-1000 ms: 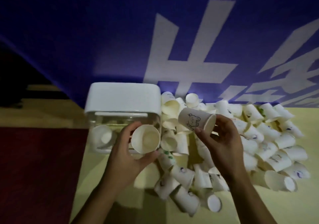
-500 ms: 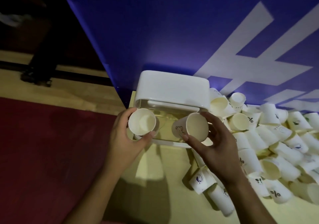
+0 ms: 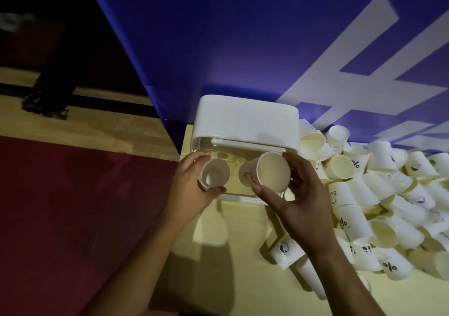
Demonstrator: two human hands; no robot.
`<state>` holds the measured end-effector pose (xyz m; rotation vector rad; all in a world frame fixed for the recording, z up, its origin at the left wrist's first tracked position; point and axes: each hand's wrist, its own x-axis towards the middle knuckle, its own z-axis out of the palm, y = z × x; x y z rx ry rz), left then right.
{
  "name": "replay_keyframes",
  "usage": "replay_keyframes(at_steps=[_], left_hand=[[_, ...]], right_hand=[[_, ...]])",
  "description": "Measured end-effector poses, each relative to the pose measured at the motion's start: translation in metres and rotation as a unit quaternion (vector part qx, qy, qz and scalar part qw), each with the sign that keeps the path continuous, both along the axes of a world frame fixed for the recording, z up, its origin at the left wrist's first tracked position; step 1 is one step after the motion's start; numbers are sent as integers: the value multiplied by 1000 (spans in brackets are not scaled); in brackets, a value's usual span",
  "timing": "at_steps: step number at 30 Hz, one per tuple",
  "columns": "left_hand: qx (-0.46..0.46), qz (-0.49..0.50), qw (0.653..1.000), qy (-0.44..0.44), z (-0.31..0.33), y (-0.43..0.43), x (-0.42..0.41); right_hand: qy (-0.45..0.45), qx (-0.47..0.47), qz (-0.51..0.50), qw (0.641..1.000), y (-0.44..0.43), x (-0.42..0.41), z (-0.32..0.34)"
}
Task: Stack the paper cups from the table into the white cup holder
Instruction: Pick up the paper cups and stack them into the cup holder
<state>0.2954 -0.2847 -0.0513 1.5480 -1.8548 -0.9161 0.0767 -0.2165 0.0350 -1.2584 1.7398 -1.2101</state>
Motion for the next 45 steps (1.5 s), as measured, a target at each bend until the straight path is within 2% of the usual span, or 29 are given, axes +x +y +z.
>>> replay_keyframes(at_steps=[7,12,15,19,22,32,35,39,42,45], left_hand=[[66,28,996,56,-3,3,-4],[105,22,987,122,1,13,7],[102,38,988,112,-3,24,21],[158,61,979,118,-15,31,32],[181,42,977,108,-24,29,34],[159,-6,984,85,-32,24,31],[153,-1,985,79,-28,21,29],[204,16,971,125,-19,13,27],[232,26,963,137,-19,7,22],[222,16,962,155,-25,0,15]], right_hand=[[21,-19,37,999,-14,28,-3],[71,-20,97,993,-27,51,-21],[87,-4,121,989,-31,58,-36],[127,34,141,981,-37,66,-56],[134,55,143,979,-40,70,-73],[115,73,132,982,-39,72,-92],[114,109,127,979,-29,69,-101],[153,165,133,965,-18,62,-122],[135,134,145,971,-23,63,-127],[116,122,129,977,-32,63,-131]])
